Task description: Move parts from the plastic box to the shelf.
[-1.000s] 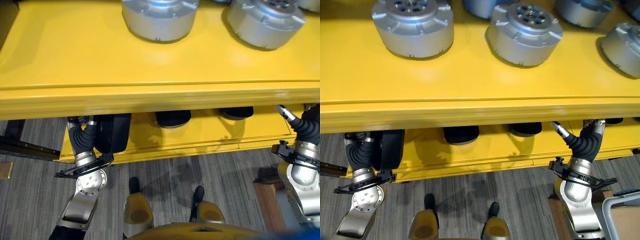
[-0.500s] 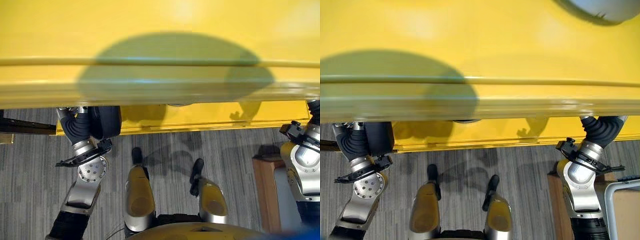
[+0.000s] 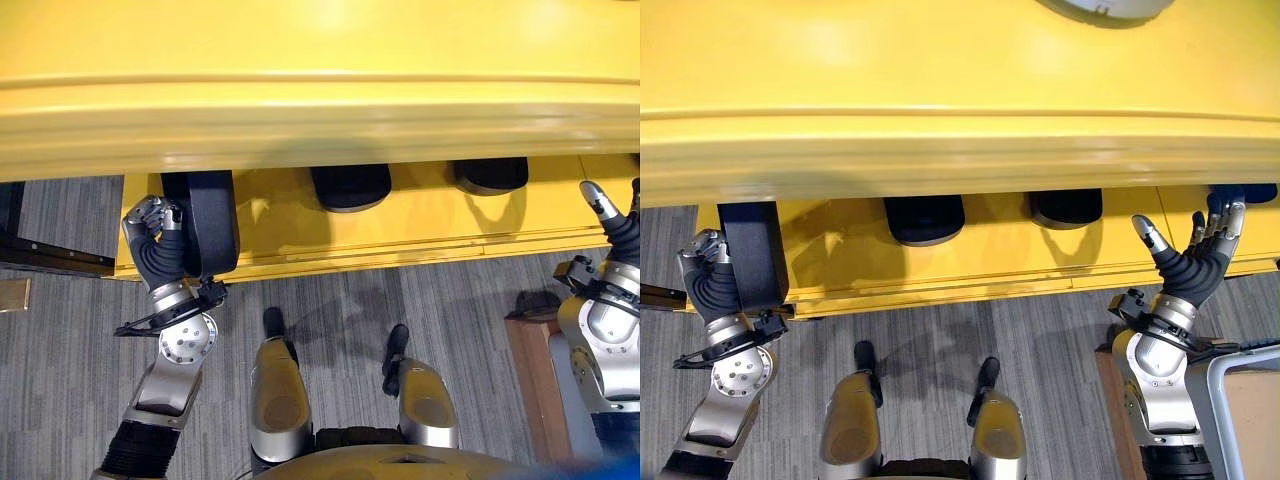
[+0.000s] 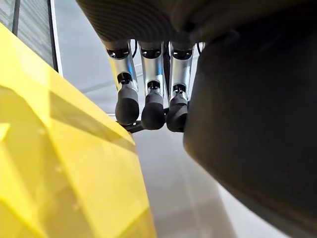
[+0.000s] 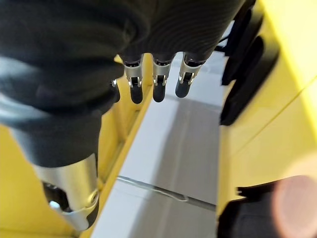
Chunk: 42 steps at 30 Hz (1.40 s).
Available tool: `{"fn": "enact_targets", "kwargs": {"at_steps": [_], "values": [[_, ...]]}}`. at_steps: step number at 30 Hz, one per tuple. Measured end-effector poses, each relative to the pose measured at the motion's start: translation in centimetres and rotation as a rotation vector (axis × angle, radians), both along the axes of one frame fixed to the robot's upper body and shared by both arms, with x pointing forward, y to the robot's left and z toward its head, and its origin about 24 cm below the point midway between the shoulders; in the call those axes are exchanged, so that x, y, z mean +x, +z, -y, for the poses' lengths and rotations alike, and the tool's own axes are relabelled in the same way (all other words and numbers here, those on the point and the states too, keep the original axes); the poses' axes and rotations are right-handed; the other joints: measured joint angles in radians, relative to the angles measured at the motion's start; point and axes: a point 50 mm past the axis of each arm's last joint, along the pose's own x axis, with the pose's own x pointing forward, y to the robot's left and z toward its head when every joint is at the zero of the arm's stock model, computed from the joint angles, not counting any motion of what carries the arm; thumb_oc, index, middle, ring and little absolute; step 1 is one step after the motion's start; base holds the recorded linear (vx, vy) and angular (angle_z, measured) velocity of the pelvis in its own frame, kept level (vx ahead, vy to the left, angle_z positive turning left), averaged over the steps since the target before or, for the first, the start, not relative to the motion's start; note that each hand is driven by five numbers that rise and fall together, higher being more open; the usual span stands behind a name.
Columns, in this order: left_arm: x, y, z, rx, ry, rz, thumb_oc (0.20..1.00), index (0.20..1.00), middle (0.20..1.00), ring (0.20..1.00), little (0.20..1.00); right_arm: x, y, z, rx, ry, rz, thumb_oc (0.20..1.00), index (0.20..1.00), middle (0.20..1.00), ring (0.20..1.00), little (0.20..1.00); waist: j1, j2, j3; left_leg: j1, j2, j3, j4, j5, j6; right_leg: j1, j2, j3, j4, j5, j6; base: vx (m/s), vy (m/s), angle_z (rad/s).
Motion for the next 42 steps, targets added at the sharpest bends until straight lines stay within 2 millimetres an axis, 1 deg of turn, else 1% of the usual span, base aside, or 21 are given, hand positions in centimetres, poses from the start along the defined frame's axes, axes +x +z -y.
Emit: {"fn": "enact_targets", "kwargs": {"at_steps": [2,5,7,8,11,13,14,16,18,20,22,25,28,31,35,37,39,40,42], "values": [[-0.1,-0.4,-0.1,0.000,0.002,-0.029,0.200,0.200,0.200,0.200,0.200,-0.1,-0.3,0.1,-0.002,0.000,-0.018,1.000,1.000,1.000,1.000,1.000,-0.001,0.011,-0.004,0.012,0.000,0.000,-0.004,0.000,-0.001,0.013,0.000,-0.003,0.000,-0.004,0.001,0.05,-0.108,0.04],[-0.3,-0.9,-0.1,-0.014,-0.011,-0.057,0.200,0.200,0.200,0.200,0.200,0.0,-0.4,0.0,-0.008,0.010,-0.036,1.000,1.000,1.000,1.000,1.000,-0.001,0.038,-0.018,0.017,0.001,0.000,-0.005,0.001,-0.001,0.017,0.000,-0.009,0.014,-0.017,0.001,0.02,-0.120,0.08],[-0.4,-1.3,-0.1,-0.023,-0.009,-0.081,0.200,0.200,0.200,0.200,0.200,0.1,-0.4,0.0,-0.015,0.020,-0.051,1.000,1.000,1.000,1.000,1.000,0.007,0.054,-0.026,0.021,0.003,-0.001,-0.004,0.001,-0.001,0.017,-0.002,-0.014,0.035,-0.032,-0.001,0.01,-0.149,0.09],[-0.5,-1.4,-0.1,-0.038,-0.005,-0.087,0.200,0.200,0.200,0.200,0.200,0.3,-0.4,-0.1,-0.022,0.030,-0.065,1.000,1.000,1.000,1.000,1.000,0.011,0.060,-0.029,0.022,0.006,-0.001,0.000,0.002,-0.002,0.008,-0.007,-0.017,0.071,-0.054,-0.003,0.02,-0.131,0.14],[-0.6,-1.8,0.0,-0.061,-0.004,-0.096,0.200,0.200,0.200,0.200,0.200,1.1,-0.3,-0.8,-0.037,0.075,-0.092,1.000,1.000,1.000,1.000,1.000,0.016,0.062,-0.030,0.020,0.021,-0.001,0.005,0.006,-0.006,-0.036,-0.020,-0.029,0.205,-0.134,-0.024,-0.04,-0.122,0.18],[-0.7,-1.8,0.0,-0.060,-0.005,-0.097,0.200,0.200,0.200,0.200,0.200,1.2,-0.1,-0.7,-0.044,0.085,-0.095,1.000,1.000,1.000,1.000,1.000,0.015,0.064,-0.031,0.002,0.040,0.011,0.010,0.021,-0.002,-0.063,-0.021,-0.048,0.267,-0.170,-0.041,-0.04,-0.041,0.24],[-0.6,-1.8,0.0,-0.060,-0.006,-0.096,0.200,0.200,0.200,0.200,0.200,1.3,0.1,-0.6,-0.046,0.087,-0.092,1.000,1.000,1.000,1.000,1.000,0.022,0.063,-0.032,-0.005,0.053,0.021,0.018,0.022,-0.001,-0.082,-0.019,-0.047,0.291,-0.186,-0.049,-0.01,0.013,0.13],[-0.6,-1.8,0.0,-0.061,-0.010,-0.097,0.200,0.200,0.200,0.200,0.200,1.7,0.6,-0.6,-0.055,0.088,-0.078,1.000,1.000,1.000,1.000,1.000,0.018,0.063,-0.031,-0.024,0.062,0.039,0.053,0.018,0.004,-0.107,-0.028,-0.048,0.343,-0.213,-0.059,0.00,0.029,0.04],[-0.3,-1.7,0.1,-0.057,-0.023,-0.095,0.200,0.200,0.200,0.200,0.200,2.0,1.3,-0.5,-0.072,0.083,-0.064,1.000,1.000,1.000,1.000,1.000,0.010,0.064,-0.031,-0.032,0.064,0.042,0.100,-0.007,-0.001,-0.122,-0.043,-0.041,0.395,-0.233,-0.062,-0.02,0.047,-0.05],[0.2,-1.5,0.2,-0.053,-0.032,-0.087,0.200,0.200,0.200,0.200,0.200,2.2,1.6,-0.7,-0.071,0.085,-0.053,1.000,1.000,1.000,1.000,1.000,0.010,0.064,-0.032,-0.038,0.078,0.048,0.148,-0.033,-0.008,-0.128,-0.048,-0.041,0.422,-0.240,-0.064,-0.03,0.037,-0.18],[1.0,-0.9,0.5,-0.051,-0.046,-0.064,0.200,0.200,0.200,0.200,0.200,2.3,2.0,-0.6,-0.073,0.083,-0.043,1.000,1.000,1.000,1.000,1.000,0.006,0.065,-0.032,-0.073,0.085,0.046,0.212,-0.064,-0.009,-0.156,-0.059,-0.033,0.462,-0.254,-0.060,-0.04,0.033,-0.10],[1.8,-0.4,1.3,-0.051,-0.080,-0.041,0.200,0.200,0.200,0.200,0.200,2.5,1.6,-0.7,-0.071,0.085,-0.079,1.000,1.000,1.000,1.000,1.000,-0.004,0.065,-0.032,-0.130,0.094,0.044,0.301,-0.102,-0.001,-0.208,-0.074,-0.008,0.523,-0.266,-0.057,-0.04,0.031,-0.09],[1.9,-0.4,1.4,-0.051,-0.083,-0.043,0.200,0.200,0.200,0.200,0.200,2.7,1.0,-0.4,-0.065,0.069,-0.115,1.000,1.000,1.000,1.000,1.000,-0.018,0.069,-0.028,-0.155,0.102,0.035,0.356,-0.131,0.002,-0.225,-0.079,0.002,0.560,-0.277,-0.052,-0.04,0.027,-0.03],[1.9,-0.8,1.5,-0.049,-0.076,-0.058,0.200,0.200,0.200,0.200,0.200,2.7,0.9,-0.3,-0.056,0.051,-0.121,1.000,1.000,1.000,1.000,1.000,-0.025,0.071,-0.022,-0.199,0.119,0.031,0.440,-0.171,0.002,-0.279,-0.091,0.026,0.636,-0.308,-0.060,0.00,0.076,-0.13],[1.8,-1.3,1.2,-0.042,-0.017,-0.082,0.200,0.200,0.200,0.200,0.200,2.5,0.8,-0.1,-0.046,0.024,-0.118,1.000,1.000,1.000,1.000,1.000,-0.041,0.070,-0.021,-0.206,0.124,0.035,0.478,-0.191,0.010,-0.292,-0.094,0.044,0.659,-0.314,-0.057,0.02,0.081,-0.09],[1.6,-1.2,0.9,-0.034,0.037,-0.069,0.200,0.200,0.200,0.200,0.200,2.4,0.8,0.2,-0.043,0.011,-0.118,1.000,1.000,1.000,1.000,1.000,-0.051,0.071,-0.021,-0.206,0.123,0.043,0.507,-0.212,0.017,-0.295,-0.103,0.059,0.674,-0.319,-0.049,0.03,0.102,-0.10],[1.7,-0.6,-0.1,-0.029,0.114,-0.029,0.200,0.200,0.200,0.200,0.200,2.2,1.0,0.6,-0.042,-0.005,-0.111,1.000,1.000,1.000,1.000,1.000,-0.057,0.071,-0.021,-0.209,0.122,0.050,0.565,-0.254,0.021,-0.312,-0.118,0.089,0.713,-0.336,-0.034,0.02,0.084,-0.11],[1.8,-0.4,-0.6,-0.035,0.152,-0.012,0.200,0.200,0.200,0.200,0.200,2.1,1.0,0.8,-0.041,-0.011,-0.108,1.000,1.000,1.000,1.000,1.000,-0.068,0.071,-0.021,-0.211,0.119,0.052,0.581,-0.267,0.026,-0.312,-0.126,0.095,0.721,-0.340,-0.026,0.03,0.083,-0.05],[1.8,0.3,-1.5,-0.026,0.228,0.035,0.200,0.200,0.200,0.200,0.200,2.2,1.0,0.7,-0.048,0.005,-0.113,1.000,1.000,1.000,1.000,1.000,-0.075,0.071,-0.022,-0.211,0.119,0.059,0.594,-0.276,0.028,-0.309,-0.131,0.102,0.721,-0.339,-0.021,0.05,0.080,-0.03]]}}
